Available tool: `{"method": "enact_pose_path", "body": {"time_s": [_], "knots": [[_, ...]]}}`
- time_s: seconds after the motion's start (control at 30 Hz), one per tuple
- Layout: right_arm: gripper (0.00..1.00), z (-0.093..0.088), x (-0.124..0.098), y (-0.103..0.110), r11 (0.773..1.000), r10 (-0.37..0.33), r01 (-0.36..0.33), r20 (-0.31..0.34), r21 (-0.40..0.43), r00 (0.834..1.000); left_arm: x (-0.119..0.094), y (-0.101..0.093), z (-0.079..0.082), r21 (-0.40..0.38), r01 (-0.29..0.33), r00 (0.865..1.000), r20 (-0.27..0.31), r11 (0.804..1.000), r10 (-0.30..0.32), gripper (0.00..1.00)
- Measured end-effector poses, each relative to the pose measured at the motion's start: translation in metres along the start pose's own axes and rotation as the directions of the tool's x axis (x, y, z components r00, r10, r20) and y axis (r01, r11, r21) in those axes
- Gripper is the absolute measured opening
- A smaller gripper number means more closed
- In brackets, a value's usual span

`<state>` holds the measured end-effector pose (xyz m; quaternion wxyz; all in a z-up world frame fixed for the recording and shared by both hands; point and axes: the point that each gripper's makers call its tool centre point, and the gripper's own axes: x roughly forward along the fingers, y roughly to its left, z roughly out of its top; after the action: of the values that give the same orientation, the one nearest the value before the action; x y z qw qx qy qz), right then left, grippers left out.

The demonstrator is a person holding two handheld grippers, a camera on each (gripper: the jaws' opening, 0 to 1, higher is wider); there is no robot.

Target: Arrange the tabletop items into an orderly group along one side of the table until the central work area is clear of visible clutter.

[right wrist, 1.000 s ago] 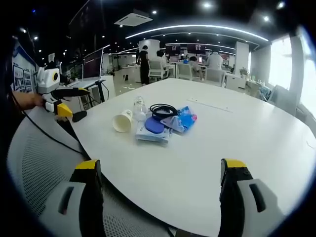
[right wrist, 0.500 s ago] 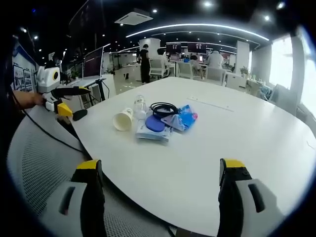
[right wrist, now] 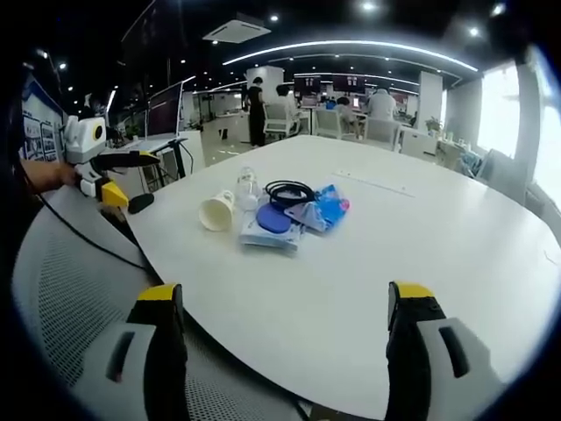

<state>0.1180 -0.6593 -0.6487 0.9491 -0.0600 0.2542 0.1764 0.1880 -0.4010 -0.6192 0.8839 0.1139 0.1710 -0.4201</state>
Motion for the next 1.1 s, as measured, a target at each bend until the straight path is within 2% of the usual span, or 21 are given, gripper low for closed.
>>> {"method": "enact_pose_path", "body": {"time_s": [0.37, 0.53, 0.9, 1.1], "knots": [[0.96, -0.001, 0.000, 0.002, 1.000, 0.010, -0.010, -0.010, -0.004, 1.000, 0.000, 0.000, -0.001, 0.001, 0.012, 1.000, -0.023, 1.000, -0.012, 0.92], [0.95, -0.002, 0.001, 0.002, 1.000, 0.011, -0.011, -0.013, -0.005, 1.000, 0.004, 0.003, 0.005, 0.016, 0.023, 0.999, -0.024, 1.000, -0.023, 0.92], [0.94, -0.004, 0.001, 0.001, 1.000, 0.010, -0.010, -0.024, 0.002, 1.000, 0.024, 0.022, 0.019, 0.088, 0.055, 0.998, -0.039, 0.995, -0.051, 0.90], [0.94, -0.004, 0.001, 0.000, 1.000, 0.008, -0.007, -0.027, 0.008, 1.000, 0.037, 0.033, 0.026, 0.069, 0.079, 0.997, -0.032, 0.994, -0.077, 0.88]]}}
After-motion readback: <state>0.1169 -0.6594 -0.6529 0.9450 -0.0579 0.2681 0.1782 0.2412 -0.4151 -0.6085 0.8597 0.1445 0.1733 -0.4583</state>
